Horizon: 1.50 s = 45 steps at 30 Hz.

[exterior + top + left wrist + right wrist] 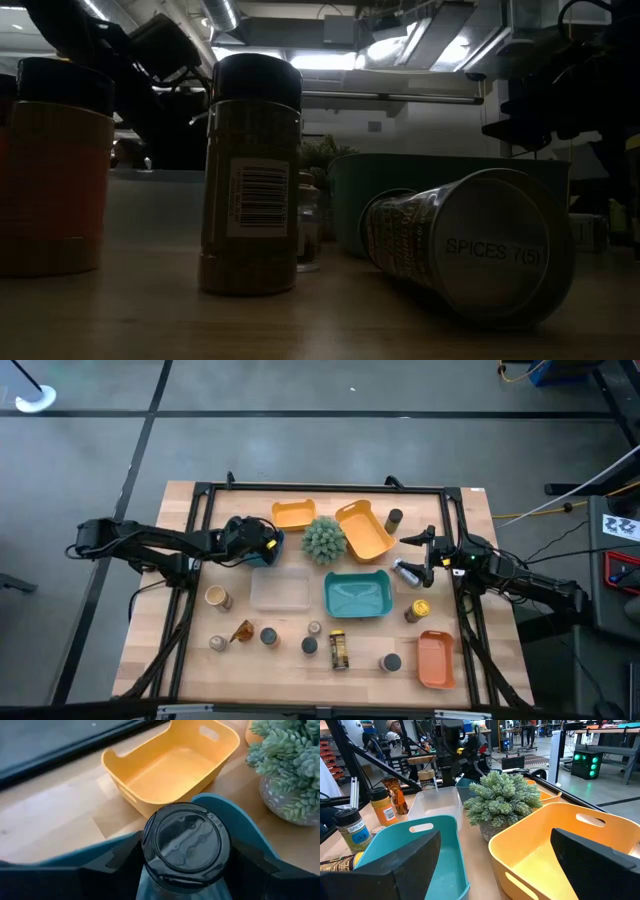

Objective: Sort spices by type

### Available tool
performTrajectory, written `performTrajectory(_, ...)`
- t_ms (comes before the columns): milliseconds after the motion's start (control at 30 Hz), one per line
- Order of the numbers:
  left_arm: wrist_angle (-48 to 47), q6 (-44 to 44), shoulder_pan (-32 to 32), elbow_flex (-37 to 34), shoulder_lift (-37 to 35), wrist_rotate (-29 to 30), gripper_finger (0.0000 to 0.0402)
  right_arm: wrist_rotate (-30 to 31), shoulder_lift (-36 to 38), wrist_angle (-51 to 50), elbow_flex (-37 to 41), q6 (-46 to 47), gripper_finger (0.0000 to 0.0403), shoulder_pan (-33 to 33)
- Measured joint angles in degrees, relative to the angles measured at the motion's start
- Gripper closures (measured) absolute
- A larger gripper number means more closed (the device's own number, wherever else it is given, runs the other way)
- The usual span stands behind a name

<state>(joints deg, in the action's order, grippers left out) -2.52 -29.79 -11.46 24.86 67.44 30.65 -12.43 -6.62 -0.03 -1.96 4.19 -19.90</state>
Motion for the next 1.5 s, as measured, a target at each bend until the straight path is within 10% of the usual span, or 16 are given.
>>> performTrajectory(867, -0.3, 5.8, 0.0, -0.2, -10.2, -1.1, 0.0127, 1.0, 0.0, 0.0, 0.0, 0.0, 0.0027, 0.0)
performTrajectory(1500, 1.8, 7.8, 0.0, -0.1, -16.3, -1.0, 0.0128, 31.2, 0.0, 5.6, 0.2, 2.2, 0.0027, 0.0)
